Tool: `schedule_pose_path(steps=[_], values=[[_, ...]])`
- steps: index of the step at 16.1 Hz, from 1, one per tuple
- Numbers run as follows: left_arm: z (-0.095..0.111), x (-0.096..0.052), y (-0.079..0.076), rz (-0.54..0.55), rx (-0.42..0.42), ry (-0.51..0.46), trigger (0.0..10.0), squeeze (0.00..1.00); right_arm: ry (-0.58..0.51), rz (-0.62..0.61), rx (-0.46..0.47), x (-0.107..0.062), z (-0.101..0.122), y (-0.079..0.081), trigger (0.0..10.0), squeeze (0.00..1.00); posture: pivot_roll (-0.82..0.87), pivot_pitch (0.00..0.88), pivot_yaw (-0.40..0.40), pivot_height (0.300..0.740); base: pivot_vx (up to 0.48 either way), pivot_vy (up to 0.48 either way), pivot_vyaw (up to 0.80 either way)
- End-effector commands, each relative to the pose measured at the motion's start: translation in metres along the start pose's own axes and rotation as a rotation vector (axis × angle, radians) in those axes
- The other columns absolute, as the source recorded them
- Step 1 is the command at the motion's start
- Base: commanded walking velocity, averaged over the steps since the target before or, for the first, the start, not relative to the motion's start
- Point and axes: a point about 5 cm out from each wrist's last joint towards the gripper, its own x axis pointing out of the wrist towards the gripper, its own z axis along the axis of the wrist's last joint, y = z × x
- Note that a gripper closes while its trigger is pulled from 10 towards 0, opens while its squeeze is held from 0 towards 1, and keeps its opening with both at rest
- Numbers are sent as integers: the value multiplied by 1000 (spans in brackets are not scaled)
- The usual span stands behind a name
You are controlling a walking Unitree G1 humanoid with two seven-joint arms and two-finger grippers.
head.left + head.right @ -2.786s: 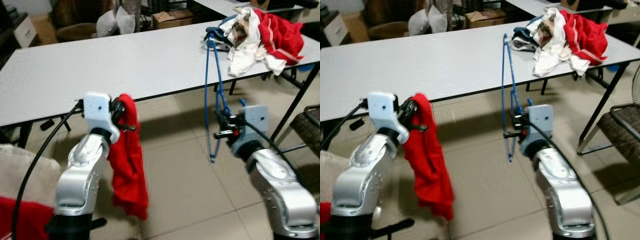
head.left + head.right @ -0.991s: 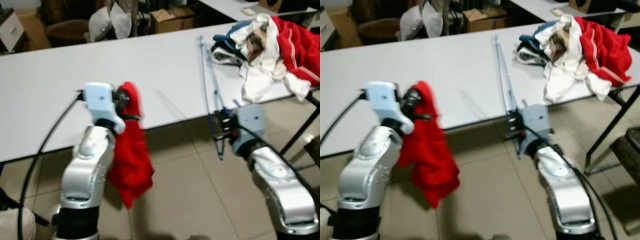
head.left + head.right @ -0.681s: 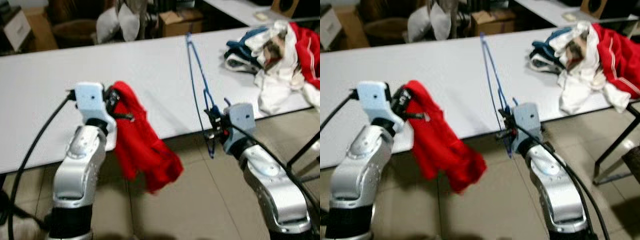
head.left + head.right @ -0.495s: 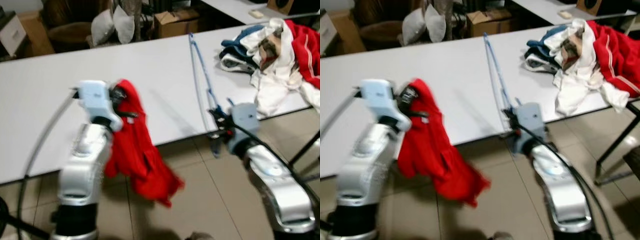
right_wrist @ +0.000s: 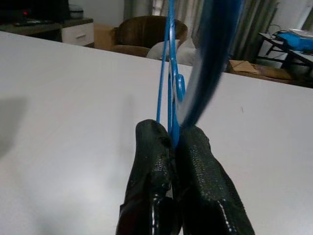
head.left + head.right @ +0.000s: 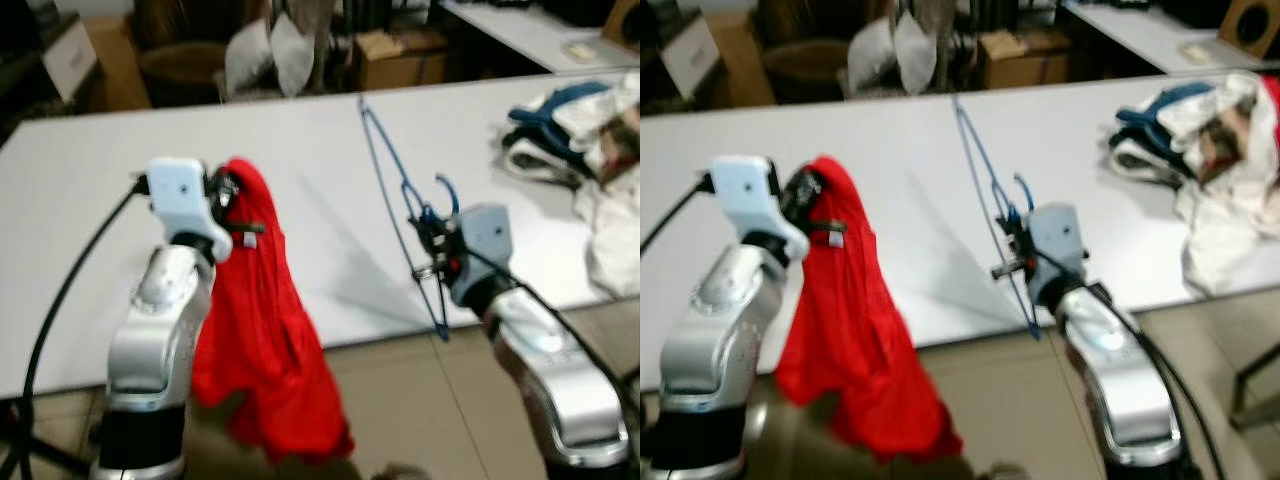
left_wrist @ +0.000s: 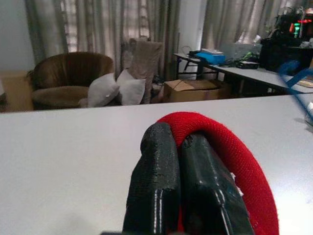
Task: Hang hanger
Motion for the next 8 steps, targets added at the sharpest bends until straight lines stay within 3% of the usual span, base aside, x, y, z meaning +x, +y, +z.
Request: schedule_pose_path(steps=[1,2,4,5,8], values=[[9,5,-3,-15,9,-43,10000,0,-10,6,0,-1,2,-5,10000,0,-144,22,54,740,386,0,0],[10,9,-1,-11,22,-40,10000,0,-7,61,-14,-3,2,-5,10000,0,-144,14,60,740,382,0,0],[14,20,7,5,43,-18,10000,0,10,246,-77,-15,5,-7,10000,0,-146,7,61,740,0,0,0],[20,31,12,-7,95,-10,10000,0,29,341,-100,-25,6,-13,10000,0,-145,1,60,740,0,0,0],[36,56,21,-43,221,-24,10000,0,57,474,-163,-46,15,-31,10000,0,-149,0,60,740,0,0,0]])
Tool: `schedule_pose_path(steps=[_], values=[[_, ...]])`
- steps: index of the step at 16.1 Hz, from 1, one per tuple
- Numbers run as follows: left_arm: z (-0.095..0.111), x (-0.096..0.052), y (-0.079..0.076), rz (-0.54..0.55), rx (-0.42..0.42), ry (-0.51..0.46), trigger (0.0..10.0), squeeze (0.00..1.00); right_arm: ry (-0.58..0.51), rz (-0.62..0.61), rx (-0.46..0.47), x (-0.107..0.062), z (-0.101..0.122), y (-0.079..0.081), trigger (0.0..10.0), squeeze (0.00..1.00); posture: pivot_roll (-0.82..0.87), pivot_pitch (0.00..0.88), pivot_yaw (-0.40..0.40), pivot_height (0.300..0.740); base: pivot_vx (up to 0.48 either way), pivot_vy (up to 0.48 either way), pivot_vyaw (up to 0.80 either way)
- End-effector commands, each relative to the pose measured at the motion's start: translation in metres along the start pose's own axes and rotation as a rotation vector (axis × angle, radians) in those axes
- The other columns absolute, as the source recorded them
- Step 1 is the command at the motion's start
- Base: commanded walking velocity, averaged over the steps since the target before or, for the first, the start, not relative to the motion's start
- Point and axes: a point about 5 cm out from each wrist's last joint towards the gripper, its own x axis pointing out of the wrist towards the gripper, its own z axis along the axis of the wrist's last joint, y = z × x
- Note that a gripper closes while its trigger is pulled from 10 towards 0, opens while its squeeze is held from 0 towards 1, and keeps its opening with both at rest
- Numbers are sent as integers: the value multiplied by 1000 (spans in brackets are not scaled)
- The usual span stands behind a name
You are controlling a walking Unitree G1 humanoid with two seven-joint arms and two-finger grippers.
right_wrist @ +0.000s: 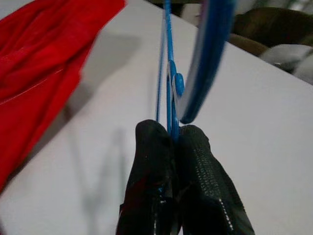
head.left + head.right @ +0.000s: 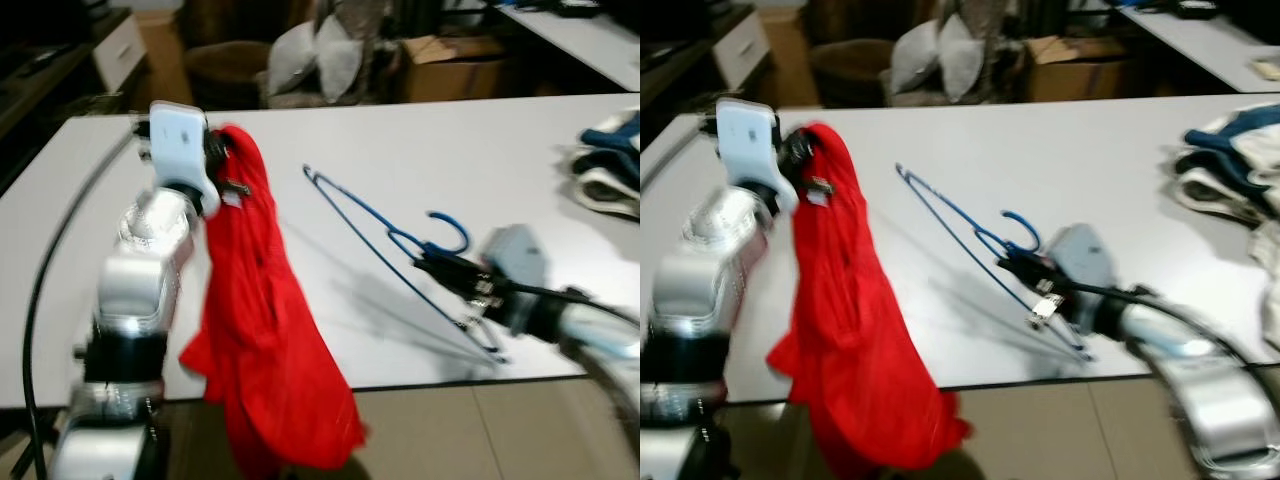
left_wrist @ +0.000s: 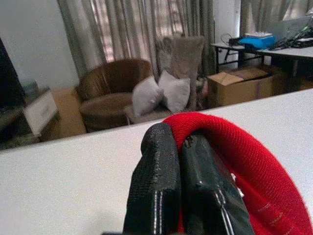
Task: Hang hanger
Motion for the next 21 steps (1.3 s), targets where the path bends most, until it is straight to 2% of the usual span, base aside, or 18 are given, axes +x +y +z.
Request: schedule_pose_path(steps=[1,4,6,7,9,11,15,17,19,21], values=[[11,12,-2,-37,56,-32,10000,0,-41,66,-6,-11,10,-2,10000,0,-150,0,61,740,0,0,0],[28,37,-4,-93,93,-61,10000,0,-96,206,-5,-27,28,-1,10000,0,-153,0,64,740,0,0,0],[33,43,-5,-105,107,-70,10000,0,-103,229,2,-31,30,-1,10000,0,-152,0,64,740,0,0,0],[44,56,-7,-129,115,-87,10000,0,-62,280,-4,-35,31,1,10000,0,-151,9,69,740,0,0,0],[49,61,-5,-131,120,-93,10000,0,-21,295,-7,-38,28,2,10000,0,-152,15,73,740,0,0,0],[62,65,-11,-194,100,-138,10000,0,17,324,-3,-37,24,5,10000,0,-153,26,79,740,0,0,0],[86,65,-39,-338,94,-241,10000,0,10,361,-1,-16,24,11,10000,0,-151,44,77,740,0,0,0],[106,58,-50,-412,58,-317,10000,0,42,309,-45,0,20,0,10000,0,-150,48,76,740,0,0,0],[124,51,-48,-422,40,-377,10000,0,70,237,-103,20,19,-16,10000,0,-147,50,71,740,0,0,0],[136,46,-39,-400,13,-427,10000,0,93,180,-156,35,21,-30,10000,0,-146,53,65,740,0,0,0]])
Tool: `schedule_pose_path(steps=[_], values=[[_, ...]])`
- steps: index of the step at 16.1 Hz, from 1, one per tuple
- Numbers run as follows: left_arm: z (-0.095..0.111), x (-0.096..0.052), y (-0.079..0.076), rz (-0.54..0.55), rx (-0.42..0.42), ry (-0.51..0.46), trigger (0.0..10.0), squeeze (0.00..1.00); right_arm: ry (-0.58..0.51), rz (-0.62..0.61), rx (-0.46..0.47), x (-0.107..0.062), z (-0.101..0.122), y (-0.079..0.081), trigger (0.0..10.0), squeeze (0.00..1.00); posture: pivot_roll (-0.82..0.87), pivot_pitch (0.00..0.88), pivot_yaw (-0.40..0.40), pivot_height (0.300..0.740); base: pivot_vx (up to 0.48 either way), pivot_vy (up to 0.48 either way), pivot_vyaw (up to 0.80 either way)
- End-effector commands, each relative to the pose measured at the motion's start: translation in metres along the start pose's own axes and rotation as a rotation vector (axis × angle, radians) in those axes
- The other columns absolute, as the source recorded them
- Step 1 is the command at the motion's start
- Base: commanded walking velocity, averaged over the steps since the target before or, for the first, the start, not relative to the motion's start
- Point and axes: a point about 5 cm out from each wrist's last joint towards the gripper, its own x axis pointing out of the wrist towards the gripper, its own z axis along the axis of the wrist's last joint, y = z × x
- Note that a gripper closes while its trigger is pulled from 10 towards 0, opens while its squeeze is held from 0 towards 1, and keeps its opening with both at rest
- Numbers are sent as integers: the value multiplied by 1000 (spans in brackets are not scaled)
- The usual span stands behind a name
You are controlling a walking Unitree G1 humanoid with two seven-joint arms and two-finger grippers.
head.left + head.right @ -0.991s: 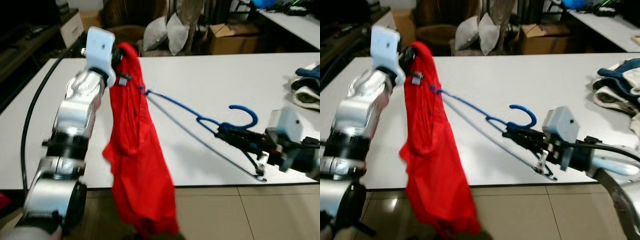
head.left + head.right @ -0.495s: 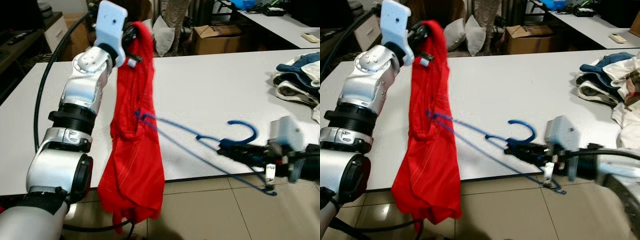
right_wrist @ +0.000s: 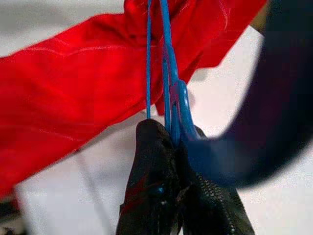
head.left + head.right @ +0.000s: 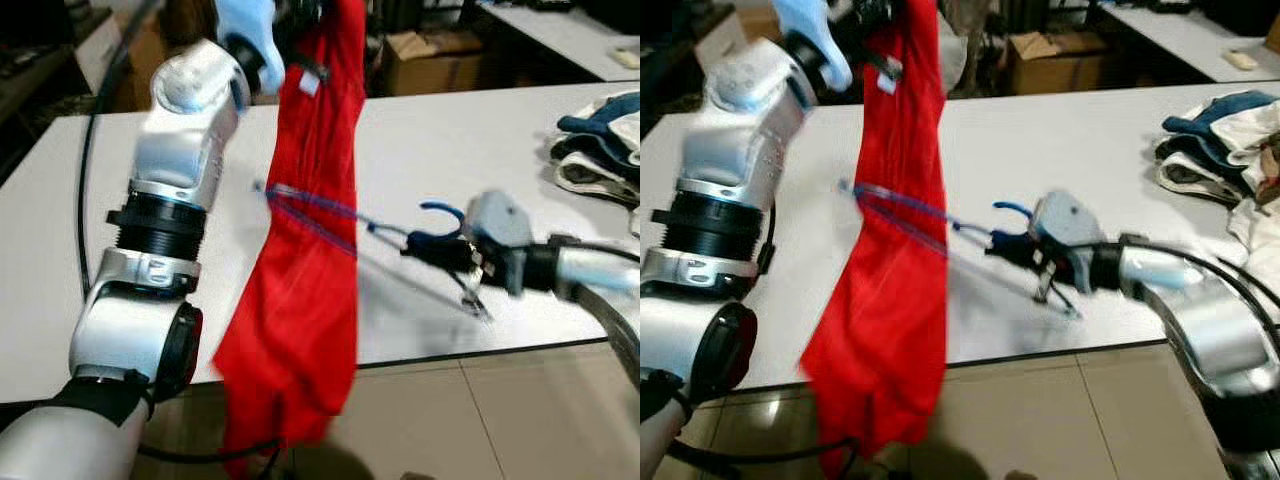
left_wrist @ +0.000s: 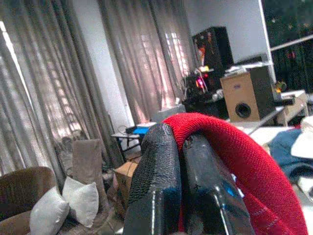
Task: Hang hanger
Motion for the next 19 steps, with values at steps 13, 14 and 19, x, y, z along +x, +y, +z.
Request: schedule_pose_path(steps=[13,14,19], values=[[61,-60,60,375,47,-312,10000,0,-433,-375,-372,44,78,-79,10000,0,-138,60,37,740,0,0,0],[36,-63,49,367,43,-229,10000,0,-400,-302,-361,49,61,-65,10000,0,-139,63,43,740,0,0,0],[-74,-100,19,372,127,280,10000,0,-224,68,-307,22,2,3,10000,0,-138,73,52,740,0,0,0]])
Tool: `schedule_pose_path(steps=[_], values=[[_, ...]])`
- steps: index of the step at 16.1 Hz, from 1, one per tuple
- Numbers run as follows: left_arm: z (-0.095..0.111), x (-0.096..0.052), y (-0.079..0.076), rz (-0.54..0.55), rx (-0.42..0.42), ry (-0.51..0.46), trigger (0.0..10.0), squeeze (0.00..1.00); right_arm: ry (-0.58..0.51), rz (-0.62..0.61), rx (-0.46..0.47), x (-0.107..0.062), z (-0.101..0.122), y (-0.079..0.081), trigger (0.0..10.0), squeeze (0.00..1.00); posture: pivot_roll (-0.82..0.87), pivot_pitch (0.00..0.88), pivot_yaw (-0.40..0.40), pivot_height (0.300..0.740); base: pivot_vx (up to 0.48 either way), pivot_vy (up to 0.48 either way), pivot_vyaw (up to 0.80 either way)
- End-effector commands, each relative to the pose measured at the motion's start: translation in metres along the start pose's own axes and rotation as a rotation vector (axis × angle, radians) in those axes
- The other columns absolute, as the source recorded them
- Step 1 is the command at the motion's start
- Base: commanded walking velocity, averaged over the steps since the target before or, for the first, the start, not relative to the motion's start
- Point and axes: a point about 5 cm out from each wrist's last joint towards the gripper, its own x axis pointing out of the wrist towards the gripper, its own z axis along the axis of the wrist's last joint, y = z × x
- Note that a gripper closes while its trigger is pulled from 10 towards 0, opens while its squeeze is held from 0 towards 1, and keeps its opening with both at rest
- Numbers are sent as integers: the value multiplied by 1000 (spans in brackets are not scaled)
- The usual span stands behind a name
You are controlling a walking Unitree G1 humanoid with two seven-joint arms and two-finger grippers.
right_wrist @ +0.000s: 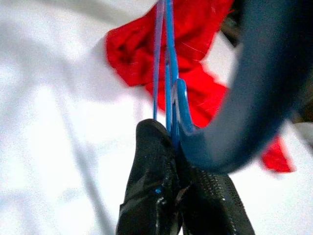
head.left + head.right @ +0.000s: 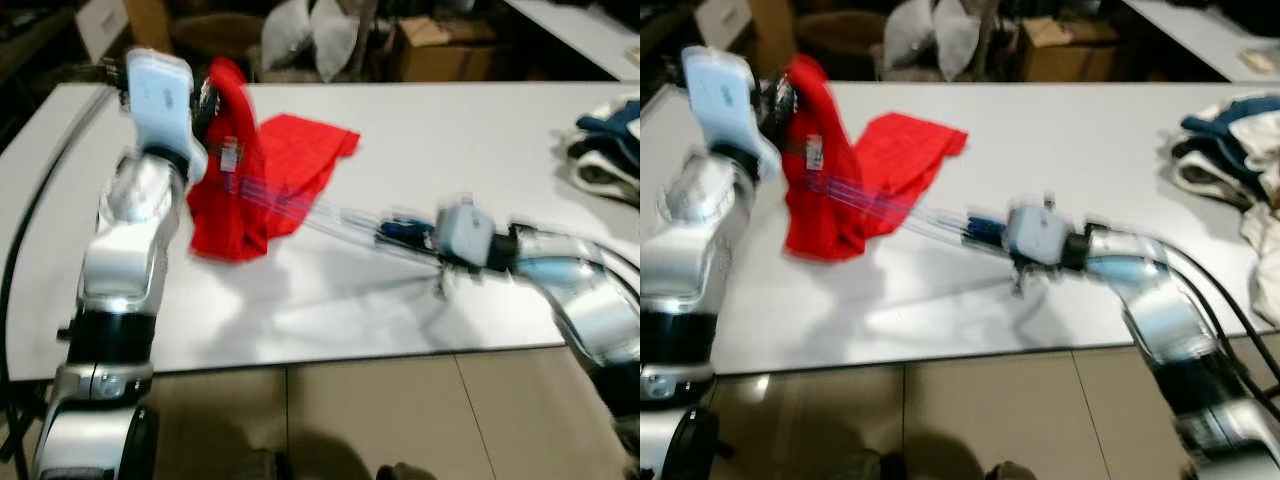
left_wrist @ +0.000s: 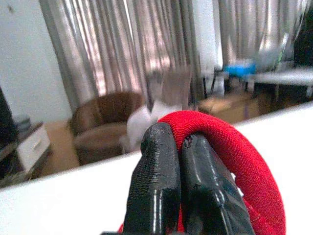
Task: Hang hanger
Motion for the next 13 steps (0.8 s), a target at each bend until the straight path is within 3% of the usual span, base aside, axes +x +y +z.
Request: schedule_pose_path(steps=[1,5,6,7,8,9,11,12,13], values=[[-4,-3,1,7,24,33,10000,0,-10,34,-18,-13,13,1,10000,0,-140,72,58,740,0,0,0],[-23,-18,7,-1,70,153,10000,0,98,4,-29,-50,13,11,10000,0,-139,64,67,740,0,0,0],[-28,-32,-2,-138,115,194,10000,0,166,-8,-17,-70,16,17,10000,0,-141,58,68,740,0,0,0],[-28,-37,-8,-209,120,200,10000,322,181,-18,-15,-74,18,17,10000,0,-140,58,65,740,0,0,0],[-28,-44,-18,-301,169,212,10000,894,211,-65,-19,-83,21,15,10000,0,-131,54,53,740,0,0,0],[-32,-53,-31,-393,209,239,10000,1000,226,-152,-15,-96,30,10,10000,0,-134,51,55,740,0,0,0],[-37,-59,-47,-464,215,266,10000,1000,202,-273,4,-102,38,5,10000,0,-140,46,62,740,0,0,0],[-42,-64,-60,-553,236,294,10000,1000,206,-327,11,-102,37,4,10000,0,-144,37,70,740,0,0,0],[-45,-67,-67,-604,250,313,10000,1000,220,-329,35,-100,35,6,10000,0,-146,30,75,740,0,0,0]])
